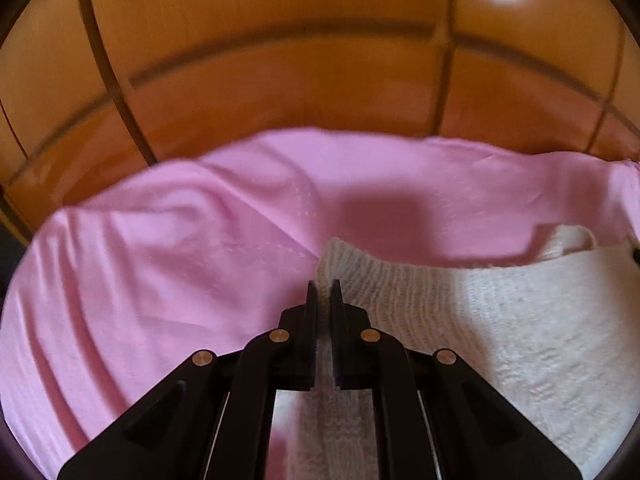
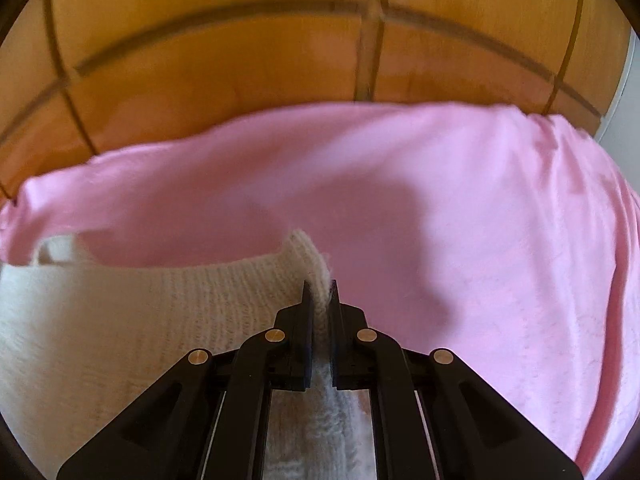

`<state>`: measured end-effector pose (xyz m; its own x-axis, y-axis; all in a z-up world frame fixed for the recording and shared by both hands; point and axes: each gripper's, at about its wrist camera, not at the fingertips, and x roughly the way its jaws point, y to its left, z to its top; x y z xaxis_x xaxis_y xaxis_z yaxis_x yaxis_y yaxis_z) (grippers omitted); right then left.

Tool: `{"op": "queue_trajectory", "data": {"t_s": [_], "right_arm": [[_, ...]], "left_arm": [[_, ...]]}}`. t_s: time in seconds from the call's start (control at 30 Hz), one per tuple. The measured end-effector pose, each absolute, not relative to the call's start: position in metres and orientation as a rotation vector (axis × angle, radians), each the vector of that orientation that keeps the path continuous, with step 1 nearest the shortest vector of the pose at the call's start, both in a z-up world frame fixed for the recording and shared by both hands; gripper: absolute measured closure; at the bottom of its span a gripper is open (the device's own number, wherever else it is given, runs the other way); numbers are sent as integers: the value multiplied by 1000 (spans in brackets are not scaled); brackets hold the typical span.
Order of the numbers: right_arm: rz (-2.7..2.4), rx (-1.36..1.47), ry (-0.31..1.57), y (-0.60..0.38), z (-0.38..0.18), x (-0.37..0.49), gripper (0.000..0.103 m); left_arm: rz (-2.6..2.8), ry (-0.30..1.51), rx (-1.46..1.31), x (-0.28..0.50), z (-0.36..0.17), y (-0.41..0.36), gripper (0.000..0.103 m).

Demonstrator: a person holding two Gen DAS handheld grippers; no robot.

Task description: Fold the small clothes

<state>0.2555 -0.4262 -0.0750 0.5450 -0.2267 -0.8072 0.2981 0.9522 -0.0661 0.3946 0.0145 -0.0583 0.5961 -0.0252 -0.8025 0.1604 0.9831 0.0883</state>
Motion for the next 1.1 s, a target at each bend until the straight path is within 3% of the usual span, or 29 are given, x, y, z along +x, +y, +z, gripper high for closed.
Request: {"op": "queue_trajectory", "data": {"t_s": [0.13,0.2,0.27,0.3,0.33,0.53,0.67,0.87,1.1], "right_arm": [[-308,54,949,-421,-84,259,98],[-294,52,938,-420,-77,257,95],[-302,33,911,-419,-65,251,72],[-303,27,876,-415,-55,243,53],[-297,29,846,-411,-46,235,47],[-13,28,760,-342,-9,167,47],[162,-9,789,-282,-23,129,47],[109,-232,859,-241,-91,127,47],[140,-117,834,-255,-65,113,46]], "left_arm": [[-67,954,266,395,-82,-2,97],[-52,945,288,390,-78,-5,92],[-17,915,267,383,-63,1,84],[3,893,253,377,-54,6,84],[7,868,232,369,-44,10,84],[-185,722,156,279,2,9,83],[-294,732,220,235,-7,-17,83],[-211,824,379,245,-77,-36,81],[-267,801,182,219,-37,-19,78]]}}
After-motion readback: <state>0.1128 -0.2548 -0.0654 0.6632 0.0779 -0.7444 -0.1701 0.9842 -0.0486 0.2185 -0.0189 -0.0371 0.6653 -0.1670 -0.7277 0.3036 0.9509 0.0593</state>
